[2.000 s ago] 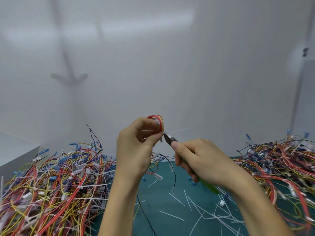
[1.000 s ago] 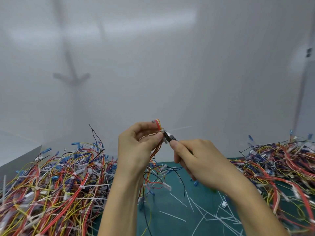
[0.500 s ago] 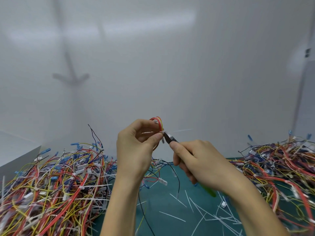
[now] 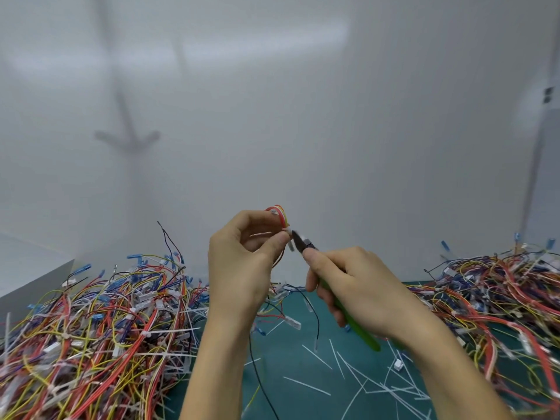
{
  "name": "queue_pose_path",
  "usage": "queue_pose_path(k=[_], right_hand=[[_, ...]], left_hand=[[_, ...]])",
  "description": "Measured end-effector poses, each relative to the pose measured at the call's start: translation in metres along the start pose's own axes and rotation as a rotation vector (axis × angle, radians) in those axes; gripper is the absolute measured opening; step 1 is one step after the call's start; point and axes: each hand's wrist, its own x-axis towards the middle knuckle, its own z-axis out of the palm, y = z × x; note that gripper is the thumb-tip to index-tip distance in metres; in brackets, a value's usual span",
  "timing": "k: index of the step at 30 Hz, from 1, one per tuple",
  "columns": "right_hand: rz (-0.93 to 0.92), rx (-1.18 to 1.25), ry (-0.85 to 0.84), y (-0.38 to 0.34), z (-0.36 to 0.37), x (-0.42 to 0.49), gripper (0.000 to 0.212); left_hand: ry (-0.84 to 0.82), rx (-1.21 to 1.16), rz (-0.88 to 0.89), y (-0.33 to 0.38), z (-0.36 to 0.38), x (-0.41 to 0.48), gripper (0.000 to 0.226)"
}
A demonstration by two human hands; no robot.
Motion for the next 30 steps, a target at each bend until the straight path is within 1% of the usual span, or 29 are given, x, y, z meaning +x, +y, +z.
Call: queue_pose_path(k=[3,5,8,10,15,17,19,22,24,26,28,30], right_hand=[[-0.022,0.124,0.113,-0.001,-0.001,0.002,0.048],[-0.031,0.226,0.157,-0.001,-0.004,0.002,0.042],[-0.057,0.216,0.170,0.001,-0.004,0.002,0.031],[-0.066,0.212,0.173,0.002,0.000,0.002,0.026],[-0.075,0.187,0.249,0.003,0.006,0.005,0.025],[-0.097,0.163,0.274,0.004,0.007,0.005,0.026],[-0.115,0.163,0.319,0.004,0.008,0.006,0.022],[-0.111,0.264,0.391,0.005,0.007,0.008,0.015],[-0.091,0.336,0.411,0.006,0.004,0.008,0.014],[-0.077,0.373,0.437,0.007,0.001,0.007,0.017],[-0.068,0.411,0.466,0.006,0.001,0.007,0.020],[-0.059,0.454,0.486,0.005,0.002,0.007,0.021]], left_hand=[[0.009,-0.129,-0.098,0.000,-0.002,0.000,0.022],[-0.029,-0.197,-0.156,0.000,-0.004,0.000,0.023],[-0.118,-0.244,-0.191,0.000,-0.003,-0.002,0.025],[-0.164,-0.222,-0.176,-0.001,0.000,-0.003,0.028],[-0.200,-0.196,-0.144,0.000,0.005,-0.004,0.034],[-0.225,-0.146,-0.126,-0.001,0.004,-0.004,0.034],[-0.273,-0.080,-0.116,0.000,0.003,-0.005,0.032],[-0.332,0.015,-0.133,0.001,0.001,-0.006,0.024],[-0.294,0.081,-0.144,0.000,0.000,-0.005,0.017],[-0.208,0.147,-0.163,-0.001,-0.002,-0.003,0.013],[-0.149,0.169,-0.206,-0.001,-0.005,-0.002,0.020],[-0.162,0.192,-0.259,0.000,-0.010,-0.001,0.030]])
